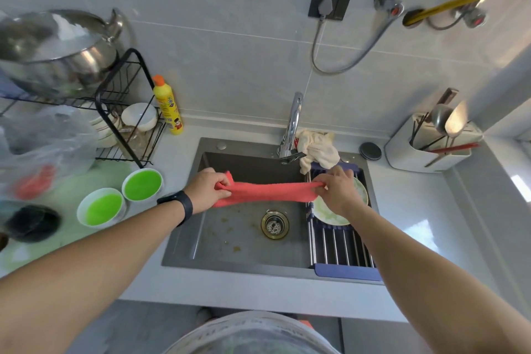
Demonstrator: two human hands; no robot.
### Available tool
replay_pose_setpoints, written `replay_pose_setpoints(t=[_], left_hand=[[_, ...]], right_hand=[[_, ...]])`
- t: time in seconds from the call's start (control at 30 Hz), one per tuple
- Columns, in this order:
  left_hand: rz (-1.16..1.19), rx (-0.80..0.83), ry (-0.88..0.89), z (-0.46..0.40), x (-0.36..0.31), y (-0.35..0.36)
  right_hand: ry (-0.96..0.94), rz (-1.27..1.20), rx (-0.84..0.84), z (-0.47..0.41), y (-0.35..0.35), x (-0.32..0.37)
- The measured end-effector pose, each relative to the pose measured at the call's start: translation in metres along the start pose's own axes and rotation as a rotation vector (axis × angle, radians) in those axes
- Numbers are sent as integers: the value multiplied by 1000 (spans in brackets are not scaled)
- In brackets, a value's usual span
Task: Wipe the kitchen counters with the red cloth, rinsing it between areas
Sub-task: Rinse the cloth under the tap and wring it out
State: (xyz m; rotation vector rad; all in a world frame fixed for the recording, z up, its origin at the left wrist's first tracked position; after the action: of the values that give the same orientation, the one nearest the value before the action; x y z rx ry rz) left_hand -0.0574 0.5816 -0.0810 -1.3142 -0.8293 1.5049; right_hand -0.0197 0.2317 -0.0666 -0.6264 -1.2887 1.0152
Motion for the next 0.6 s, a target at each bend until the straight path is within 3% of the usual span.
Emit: replay_pose_setpoints(t=[0.1,0.17,0.3,0.4,0.6], left_hand=[[-81,-29,31,-3,-9,-5],[5,97,18,-2,-18,-8],[692,279,-304,10,-32,-6],[1089,451,-499,21,-47,10],[1442,567,-497,26,-81,38]], right_hand=[[28,-50,-13,-3,-5,6],[108,-306,19,-3,-9,11],[321,-785,-94,-6,-9,16],[366,-765,-139,-11,-1,27],[87,-631,-150,8,18,79]])
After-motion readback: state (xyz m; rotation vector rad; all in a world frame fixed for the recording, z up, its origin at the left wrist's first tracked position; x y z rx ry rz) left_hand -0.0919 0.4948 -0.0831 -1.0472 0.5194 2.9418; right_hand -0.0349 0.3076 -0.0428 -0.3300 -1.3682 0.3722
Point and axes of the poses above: each hand's wrist, its own z-axis away from the middle knuckle, its own y-axis out of the palm, x = y × z, the point moved 3 cm from there along -z, towards the middle knuckle, and after that the axes turned 15 degrees about -z, right-handed, at the moved point
